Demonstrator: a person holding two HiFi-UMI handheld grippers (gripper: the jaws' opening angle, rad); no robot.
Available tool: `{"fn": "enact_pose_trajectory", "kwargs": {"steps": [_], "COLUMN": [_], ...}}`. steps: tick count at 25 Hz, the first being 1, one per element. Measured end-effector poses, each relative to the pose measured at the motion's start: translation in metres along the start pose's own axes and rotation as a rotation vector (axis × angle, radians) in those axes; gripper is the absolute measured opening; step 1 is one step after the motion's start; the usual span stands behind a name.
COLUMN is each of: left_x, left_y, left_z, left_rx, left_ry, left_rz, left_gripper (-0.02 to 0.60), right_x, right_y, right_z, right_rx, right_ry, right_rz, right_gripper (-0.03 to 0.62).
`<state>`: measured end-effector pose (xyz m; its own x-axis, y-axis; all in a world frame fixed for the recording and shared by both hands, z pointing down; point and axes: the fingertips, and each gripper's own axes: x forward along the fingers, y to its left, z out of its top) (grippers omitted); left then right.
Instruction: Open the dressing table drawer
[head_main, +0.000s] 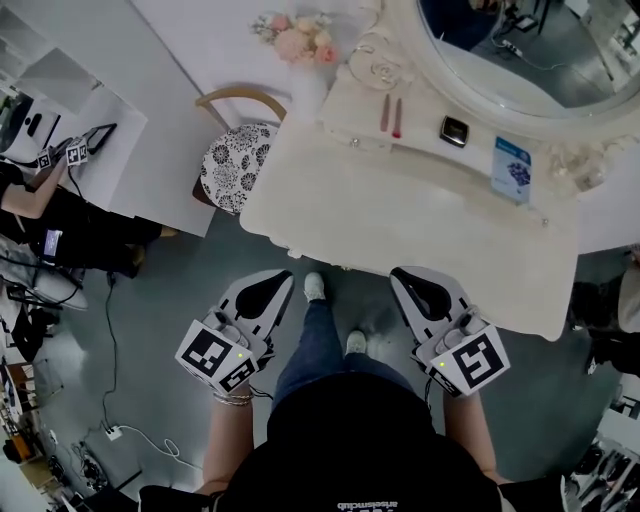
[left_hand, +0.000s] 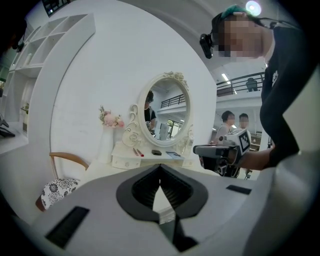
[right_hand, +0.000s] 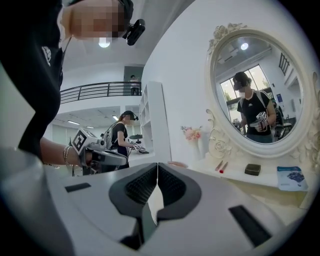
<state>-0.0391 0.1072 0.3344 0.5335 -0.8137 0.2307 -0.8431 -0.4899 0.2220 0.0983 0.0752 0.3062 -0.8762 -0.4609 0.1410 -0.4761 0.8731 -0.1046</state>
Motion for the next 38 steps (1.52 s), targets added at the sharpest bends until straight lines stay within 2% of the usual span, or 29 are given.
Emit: {"fn": "enact_pose_trajectory", "kwargs": {"steps": [2,6,8,21,38], "left_x": [0.003,0.010,0.015,0.052,0.076], "left_y": [0.005,0.027,0.035,0.057,0.117], "left_z": [0.002,0.002,0.005,0.032,0.043], "left_rx": [-0.005,-0.018,-0.023,0.007,0.033], "left_ry": [0.002,0.031,0.033,0.033,0.090], "left_rz": [-0.007,0.055,0.056,-0.123,-0.259], "left_gripper": [0.015,0.014,0.015,0.015,0.015], "right_x": [0.007,0.017,0.021,0.061,0.129], "right_y": [-0.003,-0.013,-0.019,-0.041,-0.054], "right_z": [0.001,0.007,0.007,0.030,0.035], "right_rx": [-0.001,0.009,-0.002,0.008,0.047], "right_ry": [0.006,0.006,0.019,0.013,0.057], "right_rz": [0.003,-0.010,-0.023,-0.094,-0.169], "right_gripper": [0.020,0.020,0.020,0.020,0.020]}}
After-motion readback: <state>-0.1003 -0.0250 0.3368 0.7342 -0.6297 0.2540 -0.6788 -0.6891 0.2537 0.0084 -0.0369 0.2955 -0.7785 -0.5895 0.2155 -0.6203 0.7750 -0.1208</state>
